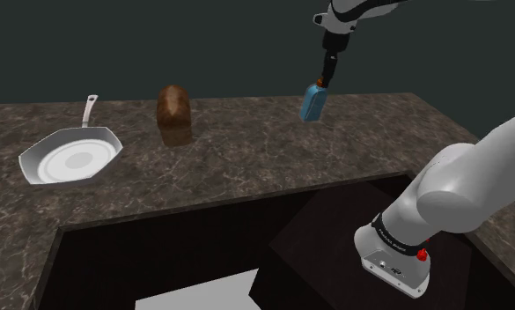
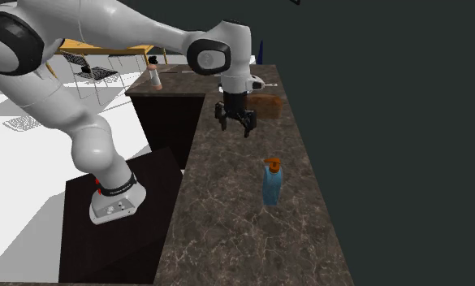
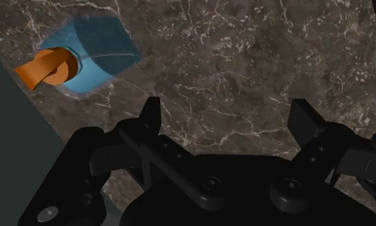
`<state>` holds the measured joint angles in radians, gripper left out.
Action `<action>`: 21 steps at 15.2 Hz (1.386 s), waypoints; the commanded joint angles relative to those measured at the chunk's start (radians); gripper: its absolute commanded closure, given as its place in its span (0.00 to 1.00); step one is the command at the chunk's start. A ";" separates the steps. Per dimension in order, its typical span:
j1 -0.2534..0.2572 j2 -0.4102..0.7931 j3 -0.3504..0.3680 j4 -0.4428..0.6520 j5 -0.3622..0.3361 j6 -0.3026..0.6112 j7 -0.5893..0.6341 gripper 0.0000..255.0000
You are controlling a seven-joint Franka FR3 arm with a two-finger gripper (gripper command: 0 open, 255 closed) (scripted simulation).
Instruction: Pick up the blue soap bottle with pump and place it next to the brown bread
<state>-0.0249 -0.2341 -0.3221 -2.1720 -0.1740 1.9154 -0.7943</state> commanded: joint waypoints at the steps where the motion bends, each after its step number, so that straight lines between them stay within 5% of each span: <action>1: -0.004 0.072 -0.026 0.030 -0.001 0.033 -0.071 0.00; 13: -0.078 0.540 -0.071 0.378 0.069 0.106 -0.431 0.00; 21: -0.092 0.576 -0.070 0.321 0.078 0.198 -0.437 0.00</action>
<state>-0.1160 0.3357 -0.3931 -1.8485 -0.0977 2.1048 -1.2322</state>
